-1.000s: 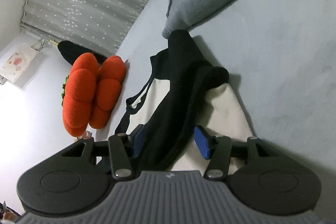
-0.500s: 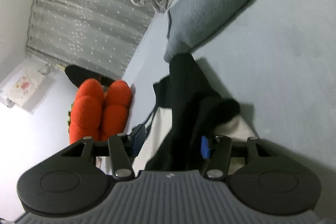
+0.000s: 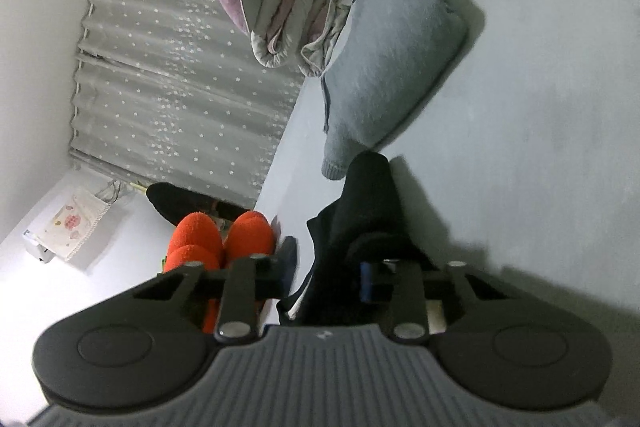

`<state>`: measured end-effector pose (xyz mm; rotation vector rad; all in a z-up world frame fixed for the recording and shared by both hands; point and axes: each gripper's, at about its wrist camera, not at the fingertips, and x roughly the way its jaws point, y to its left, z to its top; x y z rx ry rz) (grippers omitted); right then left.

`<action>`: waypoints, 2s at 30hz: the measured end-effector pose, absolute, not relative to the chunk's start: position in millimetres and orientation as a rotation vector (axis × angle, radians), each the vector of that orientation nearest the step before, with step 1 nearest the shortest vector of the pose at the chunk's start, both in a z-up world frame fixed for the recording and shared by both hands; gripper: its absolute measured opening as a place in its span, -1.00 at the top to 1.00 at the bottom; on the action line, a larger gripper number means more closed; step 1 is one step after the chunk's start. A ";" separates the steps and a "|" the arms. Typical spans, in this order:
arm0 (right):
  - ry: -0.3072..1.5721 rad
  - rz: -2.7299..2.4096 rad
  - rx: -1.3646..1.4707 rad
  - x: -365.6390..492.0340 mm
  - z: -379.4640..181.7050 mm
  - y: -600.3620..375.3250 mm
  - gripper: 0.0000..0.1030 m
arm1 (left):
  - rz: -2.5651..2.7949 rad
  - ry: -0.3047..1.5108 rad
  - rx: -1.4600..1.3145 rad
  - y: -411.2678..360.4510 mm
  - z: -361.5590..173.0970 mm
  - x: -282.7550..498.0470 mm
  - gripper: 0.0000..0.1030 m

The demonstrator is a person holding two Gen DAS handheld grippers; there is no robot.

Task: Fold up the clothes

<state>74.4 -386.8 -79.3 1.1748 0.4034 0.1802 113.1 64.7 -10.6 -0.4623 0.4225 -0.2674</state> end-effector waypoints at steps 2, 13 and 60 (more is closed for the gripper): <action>0.406 0.176 1.138 74.7 -77.8 -382.9 0.61 | -0.272 0.394 -0.463 69.3 -14.7 116.0 0.84; 0.545 0.103 0.821 80.2 -79.8 -364.9 0.82 | -0.134 0.603 -0.480 90.9 -75.4 152.7 0.85; 0.591 0.217 0.756 66.6 -42.7 -331.2 -0.23 | 0.473 0.635 -0.511 177.9 -53.1 120.3 0.13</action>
